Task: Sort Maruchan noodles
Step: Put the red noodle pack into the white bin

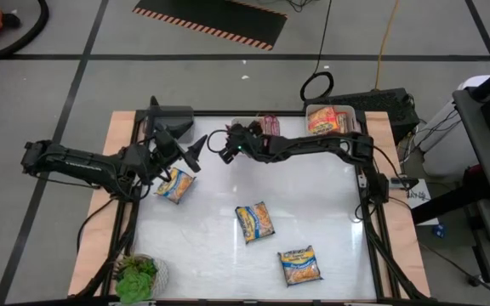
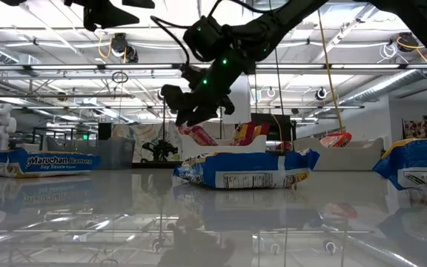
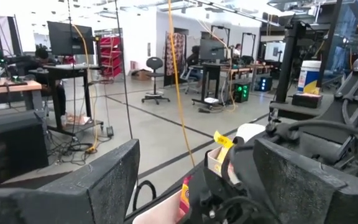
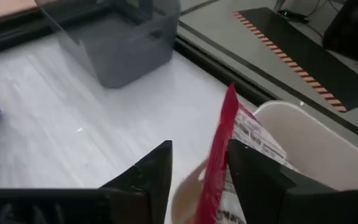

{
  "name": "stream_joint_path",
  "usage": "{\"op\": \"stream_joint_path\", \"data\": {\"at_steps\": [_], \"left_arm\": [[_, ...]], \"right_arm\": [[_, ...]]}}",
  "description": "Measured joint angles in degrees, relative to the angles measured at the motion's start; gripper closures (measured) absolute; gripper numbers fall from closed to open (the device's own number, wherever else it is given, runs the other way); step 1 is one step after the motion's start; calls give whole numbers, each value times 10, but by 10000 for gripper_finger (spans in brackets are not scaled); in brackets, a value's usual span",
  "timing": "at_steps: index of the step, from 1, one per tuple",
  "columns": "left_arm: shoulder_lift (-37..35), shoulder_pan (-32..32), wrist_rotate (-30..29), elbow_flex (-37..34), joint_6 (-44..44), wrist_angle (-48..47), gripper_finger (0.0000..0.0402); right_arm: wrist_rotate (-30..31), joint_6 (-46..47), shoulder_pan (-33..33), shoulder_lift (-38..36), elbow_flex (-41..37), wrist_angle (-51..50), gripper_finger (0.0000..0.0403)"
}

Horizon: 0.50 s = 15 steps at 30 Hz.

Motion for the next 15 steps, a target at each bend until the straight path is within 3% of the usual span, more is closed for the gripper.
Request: {"op": "stream_joint_path", "data": {"at_steps": [9,15], "left_arm": [[0,0,0,0,0,-1,85],[0,0,0,0,0,-1,85]], "right_arm": [[21,12,0,15,0,-2,301],[54,-24,1,15,0,-3,376]]}}
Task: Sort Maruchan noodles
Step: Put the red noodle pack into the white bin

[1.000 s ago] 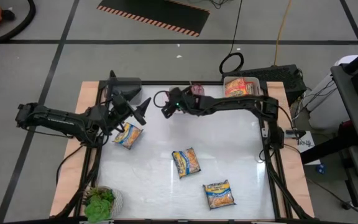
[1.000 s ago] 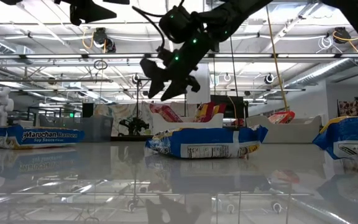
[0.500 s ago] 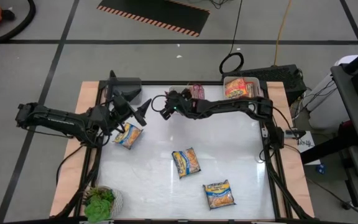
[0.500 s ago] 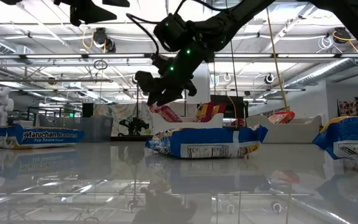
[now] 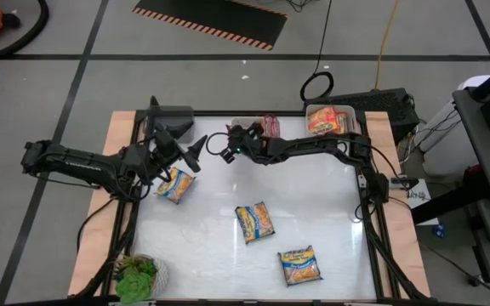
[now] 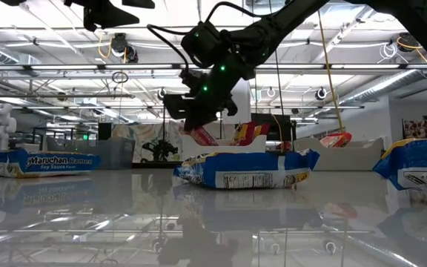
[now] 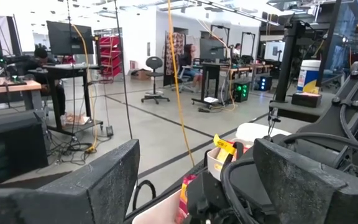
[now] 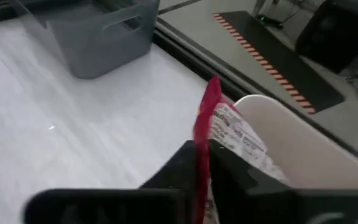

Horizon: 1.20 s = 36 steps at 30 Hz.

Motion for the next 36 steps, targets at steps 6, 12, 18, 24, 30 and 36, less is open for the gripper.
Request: {"op": "stream_joint_path", "data": {"at_steps": [6,12,18,24,30,36], "left_arm": [[0,0,0,0,-5,-8,85],[0,-2,0,0,-22,-38,85],[0,-10,0,0,-33,-45,85],[0,-30,0,0,-33,-42,85],[0,-40,0,0,-32,-23,85],[0,-23,3,0,-46,-25,85]], "right_arm": [[21,-31,1,-5,0,-6,399],[109,-85,16,-46,-1,-17,402],[187,-138,26,-100,-12,17,402],[187,-125,16,-153,-175,227,403],[187,-114,18,-200,-337,498,403],[139,-138,18,-235,-372,584,403]]}}
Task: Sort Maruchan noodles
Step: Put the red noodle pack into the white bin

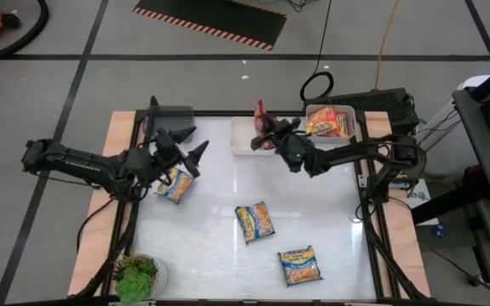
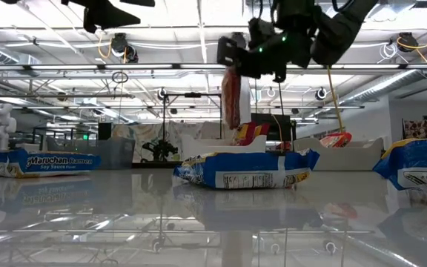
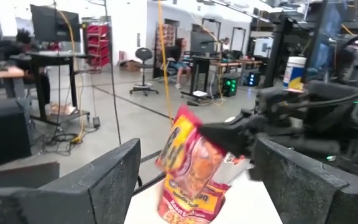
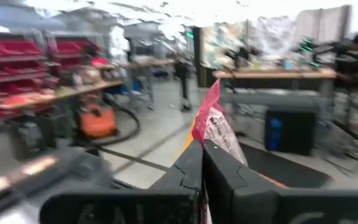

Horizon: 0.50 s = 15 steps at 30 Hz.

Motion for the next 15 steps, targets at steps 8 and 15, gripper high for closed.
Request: {"op": "stream_joint_path", "data": {"at_steps": [8,15], "left_arm": [[65,102,199,1,-94,-11,121],[180,186,430,0,-160,84,159]], "right_arm": [[-28,-48,12,-43,0,14,403],[-63,-33,13,-70,0,15,403]]}}
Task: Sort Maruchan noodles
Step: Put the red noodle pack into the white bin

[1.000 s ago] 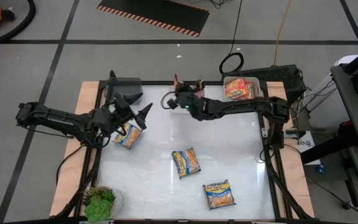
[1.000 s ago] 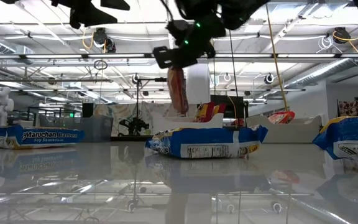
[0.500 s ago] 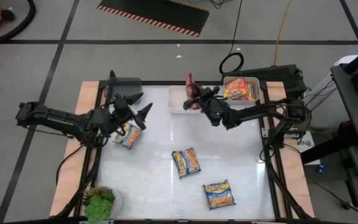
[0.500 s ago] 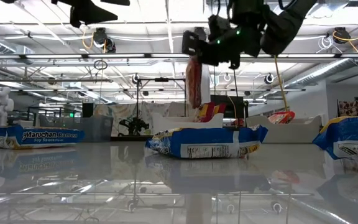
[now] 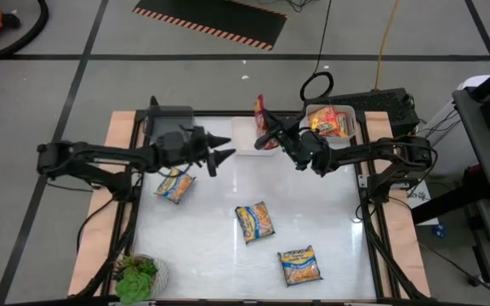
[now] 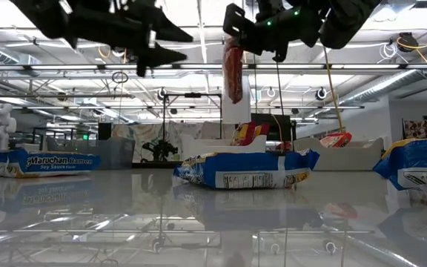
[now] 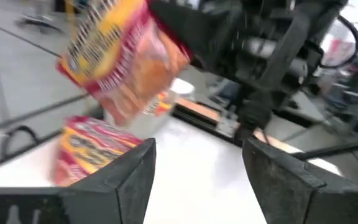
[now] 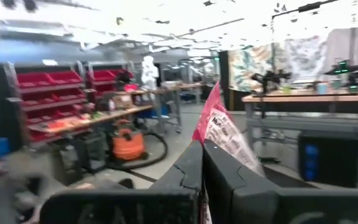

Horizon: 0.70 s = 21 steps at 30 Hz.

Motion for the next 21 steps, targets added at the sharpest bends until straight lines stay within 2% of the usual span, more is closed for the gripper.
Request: {"op": "stream_joint_path", "data": {"at_steps": [3,8,16,21], "left_arm": [[46,10,58,0,4,34,169],[99,11,129,0,80,69,183],[166,10,133,0,168,158,215],[238,7,137,17,178,199,236]], "right_arm": [[-9,1,5,-1,0,4,403],[-9,-1,7,-2,0,15,403],[-11,10,16,-2,0,21,403],[-11,11,27,-2,0,19,403]]}}
